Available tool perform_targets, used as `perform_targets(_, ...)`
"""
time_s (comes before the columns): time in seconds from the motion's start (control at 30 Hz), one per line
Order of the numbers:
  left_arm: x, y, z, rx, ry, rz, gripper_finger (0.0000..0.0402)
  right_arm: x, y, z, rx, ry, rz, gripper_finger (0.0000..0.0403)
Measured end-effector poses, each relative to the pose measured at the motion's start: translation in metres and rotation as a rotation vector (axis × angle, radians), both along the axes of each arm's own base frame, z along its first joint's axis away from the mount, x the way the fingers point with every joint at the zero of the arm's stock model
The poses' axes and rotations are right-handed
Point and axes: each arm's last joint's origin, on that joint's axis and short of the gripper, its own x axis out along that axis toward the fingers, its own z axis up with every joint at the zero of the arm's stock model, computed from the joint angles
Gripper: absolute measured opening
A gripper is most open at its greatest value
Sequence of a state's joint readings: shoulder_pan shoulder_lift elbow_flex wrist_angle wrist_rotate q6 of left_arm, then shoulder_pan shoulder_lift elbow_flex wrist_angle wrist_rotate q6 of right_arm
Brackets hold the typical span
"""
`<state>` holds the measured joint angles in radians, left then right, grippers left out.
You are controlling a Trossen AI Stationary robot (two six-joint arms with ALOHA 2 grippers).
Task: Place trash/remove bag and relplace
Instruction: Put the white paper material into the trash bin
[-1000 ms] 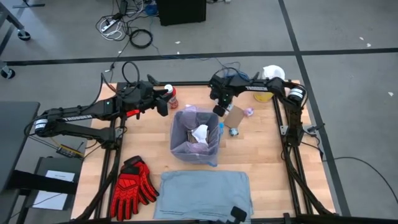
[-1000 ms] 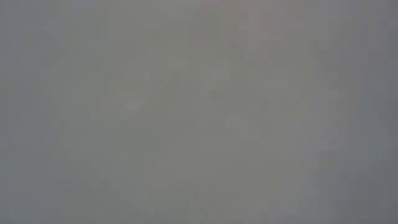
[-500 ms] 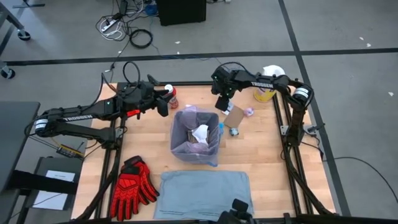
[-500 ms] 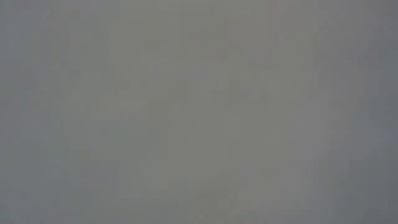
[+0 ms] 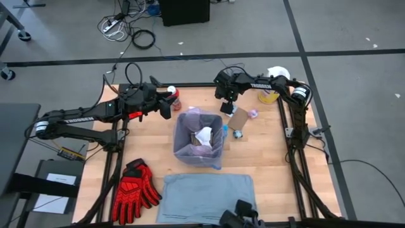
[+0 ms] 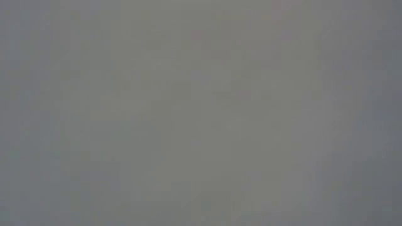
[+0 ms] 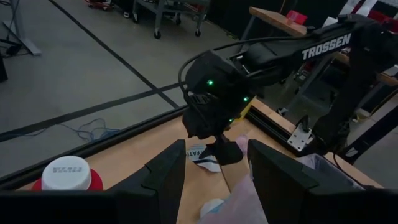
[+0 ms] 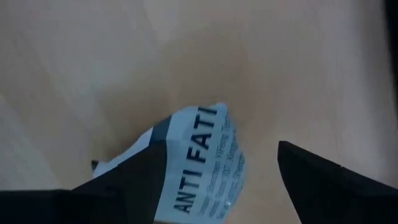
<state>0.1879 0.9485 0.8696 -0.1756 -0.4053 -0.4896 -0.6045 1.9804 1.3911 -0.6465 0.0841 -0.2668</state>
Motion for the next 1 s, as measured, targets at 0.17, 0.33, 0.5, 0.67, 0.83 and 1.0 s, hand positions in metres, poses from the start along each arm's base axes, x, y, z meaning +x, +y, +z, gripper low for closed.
perform_targets(0.17,0.0,0.0,0.0,-0.008,-0.003,0.002,0.0184,-0.001,-0.002,-0.005,0.027,0.005,-0.003,0.0271)
perform_targets(0.33,0.0,0.0,0.0,-0.007,-0.01,0.003,0.0184,-0.003,0.0,-0.008,0.061,0.027,0.0,0.0251)
perform_targets(0.5,0.0,0.0,0.001,-0.006,-0.016,0.003,0.0184,-0.008,0.004,-0.009,0.098,0.074,-0.006,0.0224)
perform_targets(0.67,0.0,0.0,0.002,-0.004,-0.025,0.003,0.0184,-0.011,0.006,-0.01,0.129,0.104,-0.02,0.0213)
perform_targets(0.83,0.001,0.0,0.003,-0.003,-0.033,0.003,0.0184,-0.012,0.007,-0.01,0.165,0.1,-0.019,0.02)
perform_targets(1.0,0.001,0.0,0.003,-0.004,-0.037,0.003,0.0184,-0.014,0.009,-0.011,0.195,0.118,-0.021,0.0145)
